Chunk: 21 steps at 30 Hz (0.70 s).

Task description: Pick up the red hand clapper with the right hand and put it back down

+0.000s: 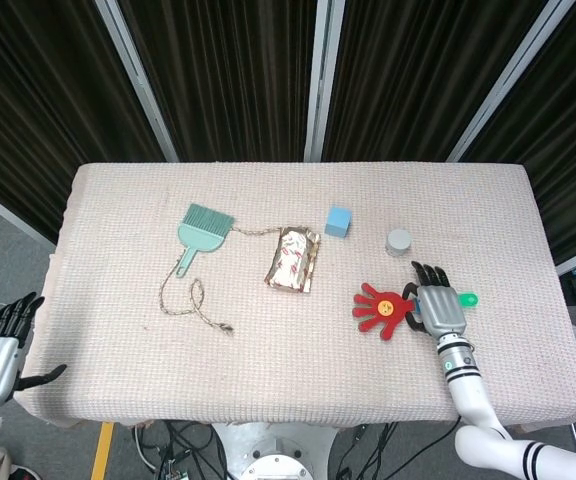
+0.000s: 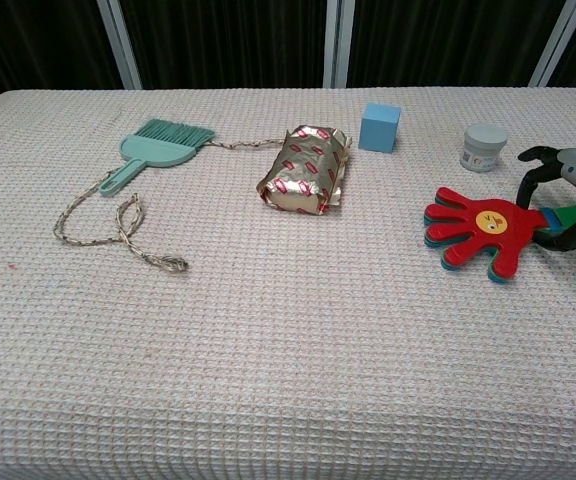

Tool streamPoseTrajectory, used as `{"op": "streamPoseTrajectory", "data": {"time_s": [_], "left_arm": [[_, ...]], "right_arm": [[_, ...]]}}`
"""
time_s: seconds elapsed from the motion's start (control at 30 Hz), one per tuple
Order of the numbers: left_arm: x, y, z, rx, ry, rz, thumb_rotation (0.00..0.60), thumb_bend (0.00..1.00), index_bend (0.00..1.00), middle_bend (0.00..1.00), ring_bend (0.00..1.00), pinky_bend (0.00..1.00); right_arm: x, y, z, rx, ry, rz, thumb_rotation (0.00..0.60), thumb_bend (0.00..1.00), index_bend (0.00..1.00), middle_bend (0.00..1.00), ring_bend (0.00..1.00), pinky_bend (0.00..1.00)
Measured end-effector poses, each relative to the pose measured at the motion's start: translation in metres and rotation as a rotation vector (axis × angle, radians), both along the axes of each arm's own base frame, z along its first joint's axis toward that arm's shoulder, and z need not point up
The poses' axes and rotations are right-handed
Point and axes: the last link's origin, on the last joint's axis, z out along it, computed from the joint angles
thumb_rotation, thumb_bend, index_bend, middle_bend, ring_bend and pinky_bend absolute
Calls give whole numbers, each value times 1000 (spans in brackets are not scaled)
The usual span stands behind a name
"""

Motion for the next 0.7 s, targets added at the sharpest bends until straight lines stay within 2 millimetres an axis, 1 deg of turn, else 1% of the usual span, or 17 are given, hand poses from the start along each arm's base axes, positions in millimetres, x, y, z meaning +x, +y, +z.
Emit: {"op": "streamPoseTrajectory", "data": {"time_s": [0.07, 0.1, 0.17, 0.2, 0.3, 0.33, 0.37, 0.47, 0.5, 0.6, 0.63, 0.7], "left_arm": [[0, 0, 0, 1, -1, 0, 600, 12, 36, 0, 0, 59], [0, 0, 0, 2, -2, 0, 600, 12, 36, 0, 0, 59], [0, 0, 0, 3, -4, -1, 600, 12, 35, 0, 0, 60], [0, 0, 0, 4, -5, -2, 600, 12, 36, 0, 0, 60], [0, 0, 0, 8, -7, -5, 600, 12, 36, 0, 0, 61], [0, 0, 0, 9, -7, -6, 600, 12, 35, 0, 0, 61], [0, 0, 1, 11, -8, -7, 600, 12, 35, 0, 0, 61], [0, 0, 1, 15, -11, -10, 600, 12, 35, 0, 0, 62], [0, 0, 1, 15, -11, -10, 600, 13, 35, 0, 0, 63], [0, 0, 0, 16, -15, -10, 600, 12, 35, 0, 0, 63], [-1, 0, 0, 15, -16, -9, 600, 12, 35, 0, 0, 64], [-1, 0, 0, 14, -19, -8, 600, 13, 36, 0, 0, 66]], "right_arm": [[1, 1, 1, -14, -35, 2, 600, 365, 727, 188, 7, 5], [1, 1, 2, -20, -54, 3, 600, 382, 748, 214, 26, 29], [2, 2, 3, -41, -108, 5, 600, 409, 787, 253, 77, 114], [3, 2, 4, -51, -135, 6, 600, 424, 803, 271, 107, 180], [4, 2, 6, -85, -233, 9, 600, 467, 814, 315, 171, 354], [5, 2, 6, -98, -274, 9, 600, 477, 816, 328, 187, 397], [5, 2, 7, -108, -304, 9, 600, 493, 819, 352, 221, 471], [7, 1, 10, -146, -397, 7, 600, 535, 837, 405, 317, 627], [8, 1, 11, -161, -420, 8, 600, 552, 853, 433, 385, 704], [10, -1, 15, -208, -480, 12, 600, 578, 875, 487, 547, 854], [11, 0, 16, -217, -504, 10, 600, 586, 878, 504, 588, 889], [12, 0, 17, -226, -543, 5, 600, 602, 887, 533, 628, 925]]}}
